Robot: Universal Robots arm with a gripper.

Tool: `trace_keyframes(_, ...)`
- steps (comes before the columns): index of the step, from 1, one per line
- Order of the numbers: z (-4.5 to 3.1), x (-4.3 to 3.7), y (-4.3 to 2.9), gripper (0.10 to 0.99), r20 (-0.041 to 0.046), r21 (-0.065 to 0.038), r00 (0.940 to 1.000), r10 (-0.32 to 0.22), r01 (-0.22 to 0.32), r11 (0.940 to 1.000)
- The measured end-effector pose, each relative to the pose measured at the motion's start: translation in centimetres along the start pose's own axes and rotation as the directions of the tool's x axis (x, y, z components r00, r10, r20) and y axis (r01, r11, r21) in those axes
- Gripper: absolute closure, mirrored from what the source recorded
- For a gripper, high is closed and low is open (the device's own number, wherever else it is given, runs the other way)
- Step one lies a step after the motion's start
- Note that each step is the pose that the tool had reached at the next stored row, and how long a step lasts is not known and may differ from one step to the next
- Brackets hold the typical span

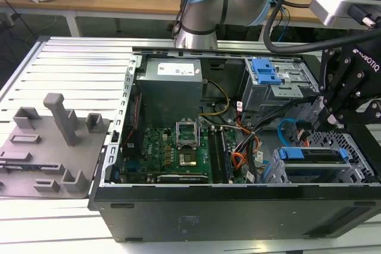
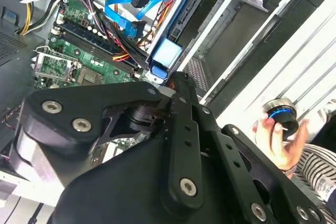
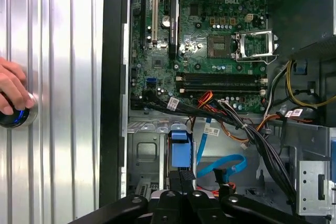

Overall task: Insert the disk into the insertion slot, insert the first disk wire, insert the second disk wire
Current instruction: 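Insert the disk into the insertion slot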

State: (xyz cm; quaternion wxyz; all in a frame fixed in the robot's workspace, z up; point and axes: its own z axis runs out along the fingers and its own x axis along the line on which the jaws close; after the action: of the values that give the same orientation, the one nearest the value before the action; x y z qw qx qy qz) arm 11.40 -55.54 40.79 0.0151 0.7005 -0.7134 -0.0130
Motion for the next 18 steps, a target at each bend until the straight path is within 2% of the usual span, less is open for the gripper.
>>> trace_keyframes(2, 0.17, 0.00, 0.00, 0.980, 0.0001, 0.000, 1.0000, 0.000, 0.000, 1.0000)
trace_keyframes(4, 0.93, 0.00, -0.06, 0.980, -0.0003, 0.000, 1.0000, 0.000, 0.000, 1.0000)
trace_keyframes(6, 1.26, -0.01, -0.10, 0.980, -0.0005, 0.000, 1.0000, 0.000, 0.000, 1.0000)
trace_keyframes(10, 1.36, -0.09, -1.55, 0.980, -0.0004, -0.001, 1.0000, 0.000, 0.000, 1.0000)
trace_keyframes(15, 1.33, -0.39, -2.80, 0.980, -0.0007, -0.001, 1.0000, 0.000, 0.000, 1.0000)
trace_keyframes(18, 1.38, -0.43, -2.99, 0.980, -0.0006, -0.001, 1.0000, 0.000, 0.000, 1.0000)
